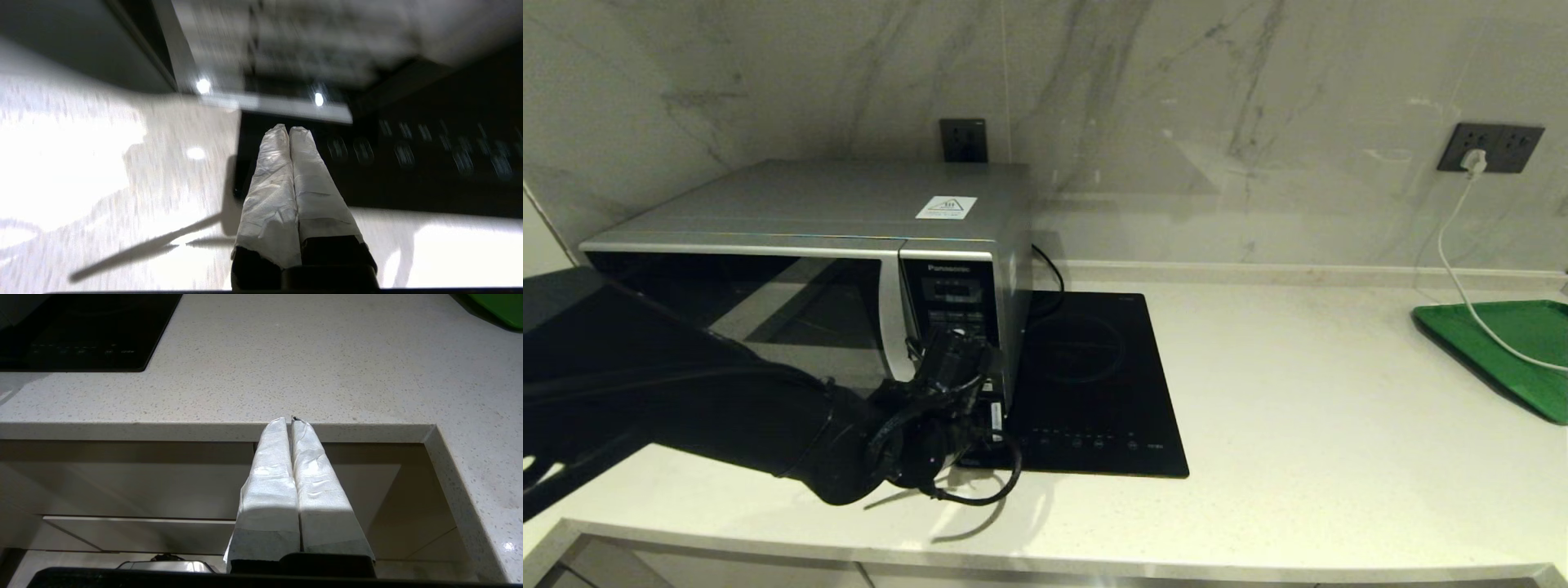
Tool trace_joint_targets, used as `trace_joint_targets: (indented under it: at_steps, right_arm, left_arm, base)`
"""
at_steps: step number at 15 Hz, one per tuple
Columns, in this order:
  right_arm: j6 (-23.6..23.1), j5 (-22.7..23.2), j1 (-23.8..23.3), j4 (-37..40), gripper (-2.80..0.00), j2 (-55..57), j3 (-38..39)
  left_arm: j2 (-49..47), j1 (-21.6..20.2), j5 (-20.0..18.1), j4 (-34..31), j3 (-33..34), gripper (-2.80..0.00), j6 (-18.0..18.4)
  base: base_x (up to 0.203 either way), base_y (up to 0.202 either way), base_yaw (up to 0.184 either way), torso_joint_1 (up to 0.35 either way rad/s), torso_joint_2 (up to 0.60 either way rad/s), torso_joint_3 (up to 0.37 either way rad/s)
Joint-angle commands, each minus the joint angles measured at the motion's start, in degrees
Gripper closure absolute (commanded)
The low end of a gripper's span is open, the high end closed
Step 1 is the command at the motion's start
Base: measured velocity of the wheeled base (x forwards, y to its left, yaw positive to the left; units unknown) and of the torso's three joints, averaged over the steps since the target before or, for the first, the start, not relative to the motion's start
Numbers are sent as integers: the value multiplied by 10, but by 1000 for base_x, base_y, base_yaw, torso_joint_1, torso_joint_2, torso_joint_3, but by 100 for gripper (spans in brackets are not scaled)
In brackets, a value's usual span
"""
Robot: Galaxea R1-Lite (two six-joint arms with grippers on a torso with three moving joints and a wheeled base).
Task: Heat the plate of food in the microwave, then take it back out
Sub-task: Close the microwave oven, then open the microwave oven
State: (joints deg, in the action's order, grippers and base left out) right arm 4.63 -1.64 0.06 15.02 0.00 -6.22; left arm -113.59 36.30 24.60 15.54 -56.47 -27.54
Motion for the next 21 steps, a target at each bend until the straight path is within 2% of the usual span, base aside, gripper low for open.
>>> trace_joint_targets:
  at_steps: [1,3,6,8,11,13,14,16,17,19,21]
  right_arm:
    - [0,0,0,1,0,0,0]
    - [0,0,0,1,0,0,1]
    - [0,1,0,1,0,0,0]
    - [0,0,0,1,0,0,0]
    - [0,0,0,1,0,0,0]
    - [0,1,0,1,0,0,0]
    - [0,0,0,1,0,0,0]
    - [0,1,0,1,0,0,0]
    - [0,0,1,1,0,0,0]
    - [0,0,0,1,0,0,0]
    - [0,0,1,1,0,0,0]
  left_arm:
    - [73,19,1,-5,66,0,-2]
    - [125,25,1,-28,99,0,-2]
    - [224,25,-16,-139,94,0,-15]
    - [273,16,-37,-261,30,0,-28]
    - [311,-29,-80,-417,-98,0,-46]
    - [382,-33,-93,-452,-129,0,-40]
    - [425,-23,-80,-458,-138,0,-26]
    - [514,-3,-13,-476,-153,0,5]
    - [553,-8,13,-504,-159,0,13]
    - [615,-81,33,-580,-163,0,4]
    - [701,-130,36,-655,-161,0,-7]
  base:
    - [0,0,0,0,0,0]
    - [0,0,0,0,0,0]
    - [0,0,0,0,0,0]
    - [0,0,0,0,0,0]
    - [0,0,0,0,0,0]
    - [0,0,0,0,0,0]
    - [0,0,0,0,0,0]
    - [0,0,0,0,0,0]
    - [0,0,0,0,0,0]
    - [0,0,0,0,0,0]
    - [0,0,0,0,0,0]
